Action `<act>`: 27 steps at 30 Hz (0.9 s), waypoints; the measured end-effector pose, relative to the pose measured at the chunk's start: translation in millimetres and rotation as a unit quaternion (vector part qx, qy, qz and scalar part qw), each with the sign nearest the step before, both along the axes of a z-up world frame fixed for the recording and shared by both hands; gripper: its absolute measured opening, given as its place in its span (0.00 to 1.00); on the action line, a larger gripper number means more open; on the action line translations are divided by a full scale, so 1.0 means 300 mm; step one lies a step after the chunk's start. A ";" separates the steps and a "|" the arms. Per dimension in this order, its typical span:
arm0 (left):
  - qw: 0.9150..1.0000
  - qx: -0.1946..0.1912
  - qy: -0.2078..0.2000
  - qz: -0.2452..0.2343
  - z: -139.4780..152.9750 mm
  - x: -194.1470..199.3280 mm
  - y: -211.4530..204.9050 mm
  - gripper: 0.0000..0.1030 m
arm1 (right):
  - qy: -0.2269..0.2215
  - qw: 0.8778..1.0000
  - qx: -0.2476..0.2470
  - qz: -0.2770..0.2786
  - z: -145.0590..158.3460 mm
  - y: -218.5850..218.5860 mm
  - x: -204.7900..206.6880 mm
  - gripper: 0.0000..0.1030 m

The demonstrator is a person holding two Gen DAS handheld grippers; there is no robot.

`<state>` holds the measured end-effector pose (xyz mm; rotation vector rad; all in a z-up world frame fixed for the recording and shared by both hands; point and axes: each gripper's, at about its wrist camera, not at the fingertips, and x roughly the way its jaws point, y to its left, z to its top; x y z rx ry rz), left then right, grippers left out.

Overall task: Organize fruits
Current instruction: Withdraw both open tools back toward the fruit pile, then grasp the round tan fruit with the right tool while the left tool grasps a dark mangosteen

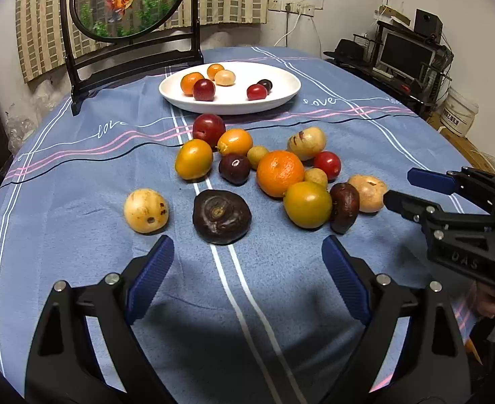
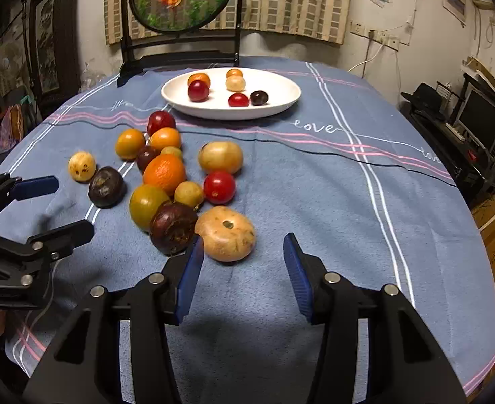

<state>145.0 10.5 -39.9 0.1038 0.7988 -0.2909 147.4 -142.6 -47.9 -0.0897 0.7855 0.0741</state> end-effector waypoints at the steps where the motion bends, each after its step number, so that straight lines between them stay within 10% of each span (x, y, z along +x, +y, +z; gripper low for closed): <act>1: 1.000 0.003 0.001 0.002 -0.008 0.004 -0.003 0.88 | 0.003 1.000 0.000 0.004 -0.005 0.002 0.003 0.49; 17: 0.999 -0.024 0.039 0.003 -0.041 0.047 0.021 0.88 | 0.057 0.998 0.018 0.014 -0.072 0.022 0.101 0.44; 27: 0.998 -0.008 0.051 -0.019 -0.054 0.108 0.036 0.63 | 0.046 0.998 0.024 -0.028 -0.067 0.015 0.064 0.43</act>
